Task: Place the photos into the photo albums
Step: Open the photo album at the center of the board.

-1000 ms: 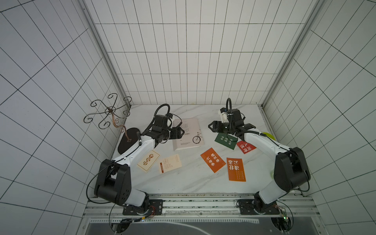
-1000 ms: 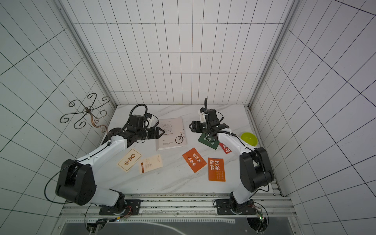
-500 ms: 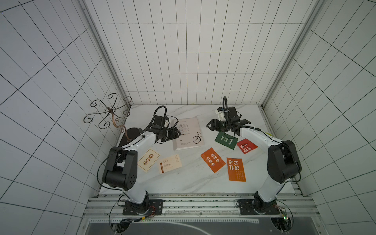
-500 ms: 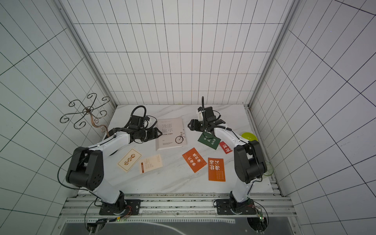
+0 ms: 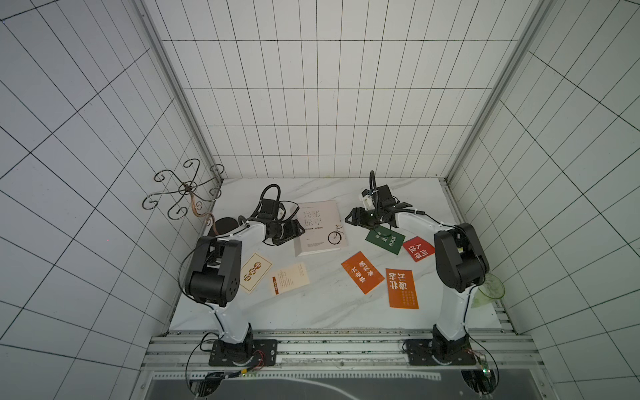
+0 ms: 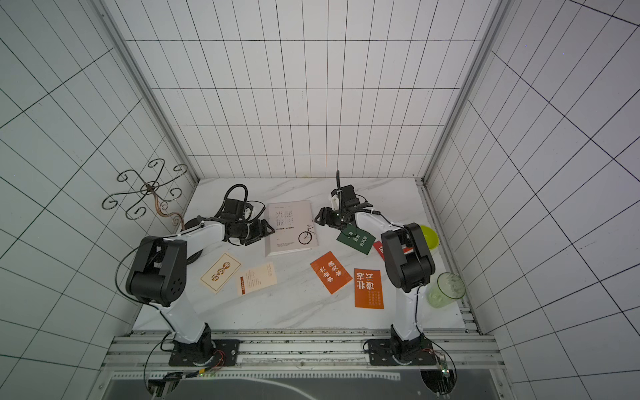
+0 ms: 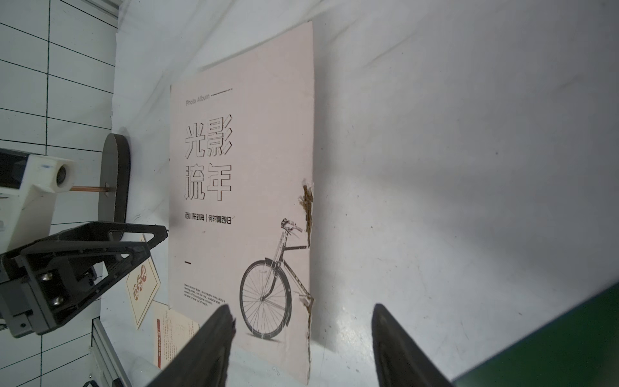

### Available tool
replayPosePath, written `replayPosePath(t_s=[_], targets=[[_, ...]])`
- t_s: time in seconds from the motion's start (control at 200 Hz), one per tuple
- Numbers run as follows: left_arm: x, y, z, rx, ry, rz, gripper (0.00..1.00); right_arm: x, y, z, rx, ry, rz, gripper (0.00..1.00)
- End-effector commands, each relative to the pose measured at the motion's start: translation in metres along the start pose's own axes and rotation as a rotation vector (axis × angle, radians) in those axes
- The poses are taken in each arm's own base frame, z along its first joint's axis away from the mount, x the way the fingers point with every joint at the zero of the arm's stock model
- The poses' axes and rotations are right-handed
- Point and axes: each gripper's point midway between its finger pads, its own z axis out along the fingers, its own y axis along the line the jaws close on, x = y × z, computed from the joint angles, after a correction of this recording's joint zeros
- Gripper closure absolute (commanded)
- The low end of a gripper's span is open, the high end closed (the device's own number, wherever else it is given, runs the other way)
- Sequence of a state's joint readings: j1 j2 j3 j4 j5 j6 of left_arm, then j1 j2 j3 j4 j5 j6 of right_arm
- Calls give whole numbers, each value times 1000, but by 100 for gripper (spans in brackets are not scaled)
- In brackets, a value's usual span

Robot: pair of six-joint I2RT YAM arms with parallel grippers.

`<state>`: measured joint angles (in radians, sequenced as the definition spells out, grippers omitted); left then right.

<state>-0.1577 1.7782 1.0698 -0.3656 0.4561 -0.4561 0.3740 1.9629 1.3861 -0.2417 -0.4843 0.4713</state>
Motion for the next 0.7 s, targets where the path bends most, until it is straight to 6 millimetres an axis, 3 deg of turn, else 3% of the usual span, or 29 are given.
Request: replayPosePath(t_s=[0.0, 0.44, 0.695], targets=[[-7, -5, 4, 46, -12, -19, 25, -28, 28, -6, -70, -39, -8, 33], [7, 1, 18, 108, 35, -100, 25, -2, 20, 26, -114, 73, 64, 34], [10, 1, 21, 125, 48, -128, 25, 6, 22, 34, -128, 100, 75, 34]])
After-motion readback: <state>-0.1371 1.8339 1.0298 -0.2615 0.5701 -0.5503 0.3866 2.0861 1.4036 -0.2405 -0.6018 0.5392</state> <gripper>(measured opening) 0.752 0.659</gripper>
